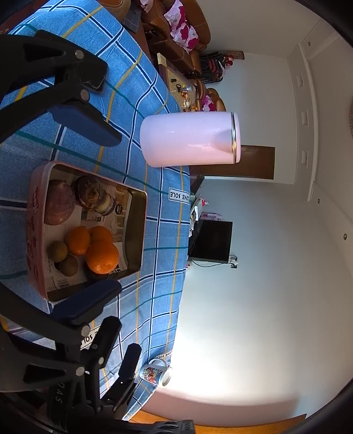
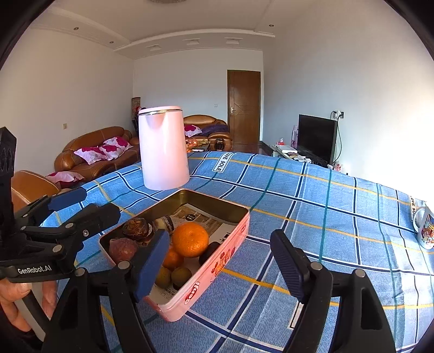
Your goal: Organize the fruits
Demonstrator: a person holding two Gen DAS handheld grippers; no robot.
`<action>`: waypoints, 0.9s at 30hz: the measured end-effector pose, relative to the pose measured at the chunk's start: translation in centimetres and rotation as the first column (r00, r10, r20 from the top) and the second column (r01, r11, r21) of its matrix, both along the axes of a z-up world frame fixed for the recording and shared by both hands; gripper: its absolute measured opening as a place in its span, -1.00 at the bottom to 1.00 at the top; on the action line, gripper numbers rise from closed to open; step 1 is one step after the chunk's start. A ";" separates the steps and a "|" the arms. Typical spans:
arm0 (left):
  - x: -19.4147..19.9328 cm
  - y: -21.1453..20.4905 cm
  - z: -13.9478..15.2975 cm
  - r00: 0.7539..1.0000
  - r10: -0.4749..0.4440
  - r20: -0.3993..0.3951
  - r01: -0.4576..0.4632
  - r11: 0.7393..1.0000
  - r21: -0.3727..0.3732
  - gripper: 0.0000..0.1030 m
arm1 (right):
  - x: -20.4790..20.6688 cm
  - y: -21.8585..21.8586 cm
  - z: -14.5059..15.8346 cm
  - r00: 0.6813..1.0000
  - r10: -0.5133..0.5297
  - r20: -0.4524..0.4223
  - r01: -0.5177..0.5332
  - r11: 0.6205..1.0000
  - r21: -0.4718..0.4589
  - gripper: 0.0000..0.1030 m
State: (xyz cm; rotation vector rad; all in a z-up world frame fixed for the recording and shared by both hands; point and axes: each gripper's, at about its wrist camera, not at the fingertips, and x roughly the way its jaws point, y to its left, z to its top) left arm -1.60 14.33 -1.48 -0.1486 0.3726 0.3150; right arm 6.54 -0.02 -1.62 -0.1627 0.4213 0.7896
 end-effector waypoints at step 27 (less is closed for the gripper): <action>0.0 -3.2 0.7 1.000 -0.025 -0.010 0.025 0.998 0.050 0.99 | -1.3 -6.0 0.4 0.996 -0.091 0.008 0.089 0.989 0.115 0.59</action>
